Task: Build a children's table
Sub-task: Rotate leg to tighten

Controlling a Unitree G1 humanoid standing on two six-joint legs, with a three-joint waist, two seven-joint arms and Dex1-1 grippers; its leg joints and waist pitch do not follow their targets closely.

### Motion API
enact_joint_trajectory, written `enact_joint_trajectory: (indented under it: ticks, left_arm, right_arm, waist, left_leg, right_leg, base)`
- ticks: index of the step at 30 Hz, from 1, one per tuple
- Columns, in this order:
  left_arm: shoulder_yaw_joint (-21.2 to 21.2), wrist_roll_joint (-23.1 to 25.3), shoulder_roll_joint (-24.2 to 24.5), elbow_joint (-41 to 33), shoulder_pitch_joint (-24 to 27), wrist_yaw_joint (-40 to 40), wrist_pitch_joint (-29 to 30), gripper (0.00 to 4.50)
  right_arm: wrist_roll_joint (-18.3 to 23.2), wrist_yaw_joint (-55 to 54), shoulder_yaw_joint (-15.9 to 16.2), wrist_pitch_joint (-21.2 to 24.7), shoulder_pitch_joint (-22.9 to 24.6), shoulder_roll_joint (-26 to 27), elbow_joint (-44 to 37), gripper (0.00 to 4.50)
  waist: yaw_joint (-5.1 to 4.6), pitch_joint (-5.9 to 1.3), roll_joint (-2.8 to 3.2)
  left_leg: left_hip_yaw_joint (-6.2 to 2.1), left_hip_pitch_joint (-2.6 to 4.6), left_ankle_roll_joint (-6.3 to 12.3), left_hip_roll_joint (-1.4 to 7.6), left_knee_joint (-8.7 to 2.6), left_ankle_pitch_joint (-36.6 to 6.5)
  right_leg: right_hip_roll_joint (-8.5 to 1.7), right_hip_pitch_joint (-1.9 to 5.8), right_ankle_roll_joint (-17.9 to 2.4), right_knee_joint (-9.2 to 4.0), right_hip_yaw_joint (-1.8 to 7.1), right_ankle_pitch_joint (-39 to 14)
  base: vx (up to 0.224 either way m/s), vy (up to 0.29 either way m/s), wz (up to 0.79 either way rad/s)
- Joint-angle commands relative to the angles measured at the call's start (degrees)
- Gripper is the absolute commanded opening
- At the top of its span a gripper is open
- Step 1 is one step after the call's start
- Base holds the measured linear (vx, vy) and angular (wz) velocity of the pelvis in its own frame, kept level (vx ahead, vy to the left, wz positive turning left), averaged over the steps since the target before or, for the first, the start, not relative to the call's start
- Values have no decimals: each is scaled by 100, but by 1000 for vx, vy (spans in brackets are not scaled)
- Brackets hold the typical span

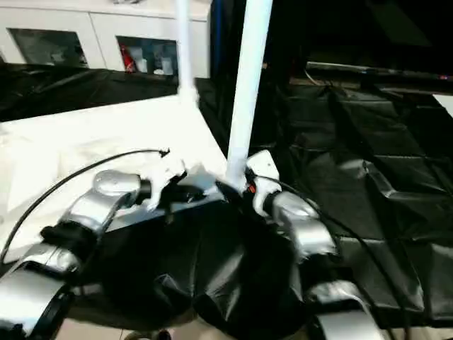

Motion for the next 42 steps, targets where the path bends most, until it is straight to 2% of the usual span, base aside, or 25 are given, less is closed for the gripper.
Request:
enact_joint_trajectory:
  ticks: [1,6,10,18,19,22,23,27,28,29,30,31,33,35,36,37,39,41,42]
  left_arm:
    - [-215,-300,-73,-486,81,-589,-110,0]
    - [-321,-364,209,-820,285,-1203,83,0]
    - [-315,-379,303,-935,361,-1355,128,0]
    - [-357,-473,416,-1229,476,-1520,377,0]
    - [-358,-473,396,-1273,498,-1524,431,0]
    - [-366,-464,366,-1283,509,-1490,444,0]
    - [-342,-425,309,-1212,477,-1331,452,0]
    - [-211,-243,87,-868,284,-597,401,0]
    - [-92,-191,-92,-640,126,-123,356,0]
    - [-92,-191,-92,-640,126,-123,356,0]
    - [-63,-140,-180,-526,36,107,335,0]
    - [-50,-88,-247,-437,-35,292,306,0]
    - [1,4,-424,-202,-219,766,329,0]
    - [65,79,-639,50,-411,1336,399,0]
    - [66,80,-643,55,-414,1346,399,0]
    - [123,105,-805,226,-538,1678,411,0]
    - [143,110,-907,334,-617,1743,316,0]
    - [144,91,-923,335,-622,1638,237,0]
    - [142,71,-917,322,-608,1538,177,0]
  right_arm:
    - [87,745,392,-5,127,-91,-321,372]
    - [367,1456,427,192,313,-413,-742,372]
    - [366,1817,514,317,420,-574,-900,372]
    - [523,2109,597,586,487,-672,-1076,303]
    - [513,2033,585,689,502,-614,-1096,296]
    - [452,1762,522,669,493,-499,-1000,274]
    - [437,1465,426,715,464,-374,-903,271]
    - [243,486,287,746,374,-31,-598,267]
    - [126,-97,225,735,295,184,-376,267]
    - [126,-97,225,735,295,184,-376,267]
    - [82,-452,150,728,221,320,-215,267]
    - [63,-735,75,736,156,432,-87,267]
    - [96,-1323,-121,731,-20,684,196,266]
    - [120,-1875,-277,724,-217,947,483,266]
    - [118,-1882,-277,720,-221,951,488,266]
    - [22,-2129,-244,547,-354,1115,648,266]
    - [-103,-2110,-132,298,-455,1217,708,266]
    - [-48,-1787,-88,240,-454,1225,647,266]
    - [-16,-1672,-90,266,-442,1216,621,301]
  waist:
    - [24,-391,8]
    - [68,-386,5]
    - [105,-373,-17]
    - [123,-383,-25]
    - [116,-385,-10]
    - [111,-380,-19]
    - [106,-381,-2]
    - [41,-373,-5]
    - [10,-357,13]
    - [-7,-362,9]
    - [-21,-368,23]
    - [-54,-368,9]
    - [-59,-386,40]
    - [-71,-393,35]
    - [-71,-401,32]
    - [-56,-408,39]
    - [-55,-412,48]
    - [-39,-406,44]
    - [-43,-400,38]
  left_leg:
    - [-195,150,264,448,-379,-1149]
    - [-196,147,255,453,-394,-1183]
    - [-196,156,221,449,-397,-1227]
    - [-197,149,232,448,-390,-1100]
    - [-200,150,223,447,-393,-1099]
    - [-202,154,175,442,-396,-1172]
    - [-209,150,154,437,-398,-1182]
    - [-228,167,24,433,-419,-1319]
    - [-225,181,-49,423,-425,-1422]
    - [-231,201,-106,426,-432,-1480]
    - [-250,204,-166,429,-435,-1532]
    - [-243,188,-174,417,-435,-1541]
    - [-245,186,-161,416,-425,-1446]
    - [-235,183,-143,405,-416,-1344]
    - [-223,183,-109,403,-409,-1271]
    - [-218,176,-66,404,-400,-1174]
    - [-213,168,-30,393,-391,-1136]
    - [-214,161,38,395,-390,-1139]
    - [-217,157,73,401,-395,-1165]
  right_leg:
    - [-619,229,-1381,-445,342,-715]
    - [-618,221,-1336,-447,347,-801]
    - [-623,200,-1253,-476,350,-1113]
    - [-619,195,-1250,-458,347,-1019]
    - [-613,191,-1255,-454,346,-1010]
    - [-629,188,-1226,-480,352,-1131]
    - [-628,196,-1211,-478,350,-1167]
    - [-643,180,-1199,-504,360,-1336]
    - [-621,148,-1185,-522,358,-1453]
    - [-623,140,-1186,-521,358,-1504]
    - [-637,154,-1173,-518,359,-1542]
    - [-638,163,-1163,-527,367,-1511]
    - [-637,172,-1182,-506,373,-1297]
    - [-620,178,-1230,-488,372,-1045]
    - [-615,185,-1257,-479,369,-883]
    - [-620,195,-1271,-467,369,-713]
    - [-620,210,-1292,-462,365,-579]
    - [-622,225,-1289,-464,362,-560]
    - [-625,229,-1284,-471,361,-627]
  base:
    - [0,0,0]
    - [0,0,0]
    - [0,0,0]
    - [0,0,0]
    - [0,0,0]
    - [0,0,0]
    - [0,0,0]
    - [0,0,0]
    - [0,0,0]
    - [0,0,0]
    - [0,0,0]
    - [0,0,0]
    - [0,0,0]
    - [0,0,0]
    - [0,0,0]
    - [0,0,0]
    - [0,0,0]
    - [0,0,0]
    - [0,0,0]
